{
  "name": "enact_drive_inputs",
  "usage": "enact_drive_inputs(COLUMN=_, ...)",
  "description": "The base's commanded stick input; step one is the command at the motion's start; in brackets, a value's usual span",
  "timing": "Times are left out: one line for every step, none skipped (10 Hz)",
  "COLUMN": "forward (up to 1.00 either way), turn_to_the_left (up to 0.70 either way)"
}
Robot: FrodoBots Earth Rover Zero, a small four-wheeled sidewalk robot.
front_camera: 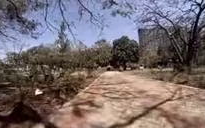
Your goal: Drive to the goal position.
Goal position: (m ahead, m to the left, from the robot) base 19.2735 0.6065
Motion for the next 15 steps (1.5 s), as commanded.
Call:
enact_drive_inputs(forward=1.0, turn_to_the_left=0.0)
enact_drive_inputs(forward=1.0, turn_to_the_left=0.0)
enact_drive_inputs(forward=1.0, turn_to_the_left=0.0)
enact_drive_inputs(forward=1.0, turn_to_the_left=0.0)
enact_drive_inputs(forward=1.0, turn_to_the_left=0.0)
enact_drive_inputs(forward=1.0, turn_to_the_left=0.0)
enact_drive_inputs(forward=1.0, turn_to_the_left=0.0)
enact_drive_inputs(forward=1.0, turn_to_the_left=0.0)
enact_drive_inputs(forward=1.0, turn_to_the_left=0.0)
enact_drive_inputs(forward=1.0, turn_to_the_left=0.0)
enact_drive_inputs(forward=1.0, turn_to_the_left=0.0)
enact_drive_inputs(forward=1.0, turn_to_the_left=0.0)
enact_drive_inputs(forward=1.0, turn_to_the_left=0.0)
enact_drive_inputs(forward=1.0, turn_to_the_left=0.0)
enact_drive_inputs(forward=1.0, turn_to_the_left=0.0)
